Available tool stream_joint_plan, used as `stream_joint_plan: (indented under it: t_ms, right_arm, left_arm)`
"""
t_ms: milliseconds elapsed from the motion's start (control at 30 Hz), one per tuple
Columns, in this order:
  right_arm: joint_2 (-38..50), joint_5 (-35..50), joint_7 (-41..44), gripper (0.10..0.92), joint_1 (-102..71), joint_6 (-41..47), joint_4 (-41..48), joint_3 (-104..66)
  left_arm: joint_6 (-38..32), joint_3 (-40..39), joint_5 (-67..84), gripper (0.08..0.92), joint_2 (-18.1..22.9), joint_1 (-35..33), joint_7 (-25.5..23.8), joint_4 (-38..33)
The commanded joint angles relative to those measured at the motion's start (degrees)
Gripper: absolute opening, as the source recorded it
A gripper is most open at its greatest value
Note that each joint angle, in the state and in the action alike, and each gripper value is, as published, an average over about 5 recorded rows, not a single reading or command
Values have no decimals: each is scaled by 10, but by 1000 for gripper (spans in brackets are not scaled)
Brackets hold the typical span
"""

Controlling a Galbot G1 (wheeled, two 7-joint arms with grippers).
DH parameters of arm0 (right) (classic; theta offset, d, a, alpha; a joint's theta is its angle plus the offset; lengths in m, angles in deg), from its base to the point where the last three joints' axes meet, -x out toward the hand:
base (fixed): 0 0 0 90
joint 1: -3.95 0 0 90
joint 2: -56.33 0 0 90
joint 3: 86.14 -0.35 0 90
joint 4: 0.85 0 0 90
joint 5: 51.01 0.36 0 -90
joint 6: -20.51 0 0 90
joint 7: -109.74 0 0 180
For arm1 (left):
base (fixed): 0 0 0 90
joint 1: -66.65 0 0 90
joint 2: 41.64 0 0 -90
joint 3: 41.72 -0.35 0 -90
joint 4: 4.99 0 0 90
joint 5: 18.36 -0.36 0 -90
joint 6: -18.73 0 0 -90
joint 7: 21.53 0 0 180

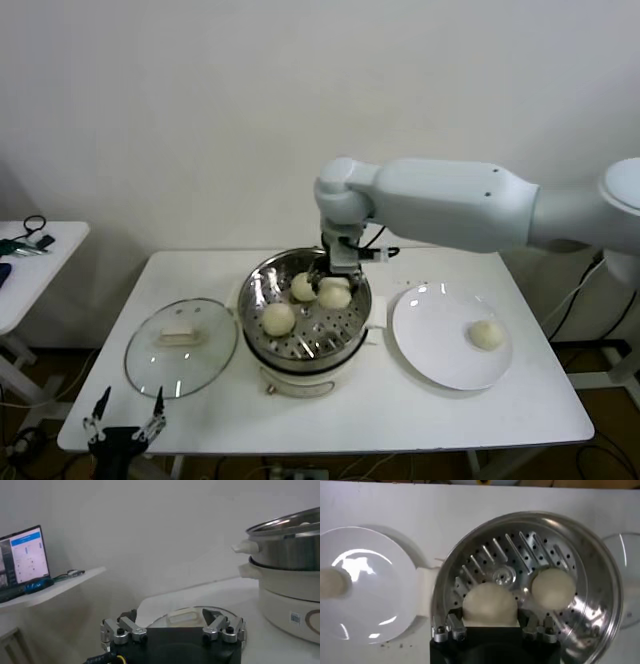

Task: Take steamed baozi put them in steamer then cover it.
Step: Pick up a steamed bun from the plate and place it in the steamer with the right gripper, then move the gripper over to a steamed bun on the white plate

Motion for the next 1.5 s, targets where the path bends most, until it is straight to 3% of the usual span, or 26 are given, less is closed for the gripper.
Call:
stream_joint_plan:
  t_ms: [33,533,800,1100,1267,1500]
  right_arm:
    - [-49,-46,2,704,-57,-21,-6,-9]
    - [-48,-27,3,714,-65,-11,-9,4]
    - [-45,-37,9,815,-61,-13,-6,-5]
    - [-20,-34,12,823,-35,-15,6,-29]
    - [20,29,-1,823,3,33,30,-28]
    - [123,214,-74,823,78,210,27,52]
  left_arm:
    - [-1,1,3,823,-6,-1,1,2]
    - [-3,3,13,823,-9,3,1,9]
    - [-2,3,13,823,-8,6,1,9]
    - [0,3,12,823,-8,7,1,6]
    - [2,1,10,823,-8,8,1,1]
    - [8,-3,0,823,-3,18,-1,-9]
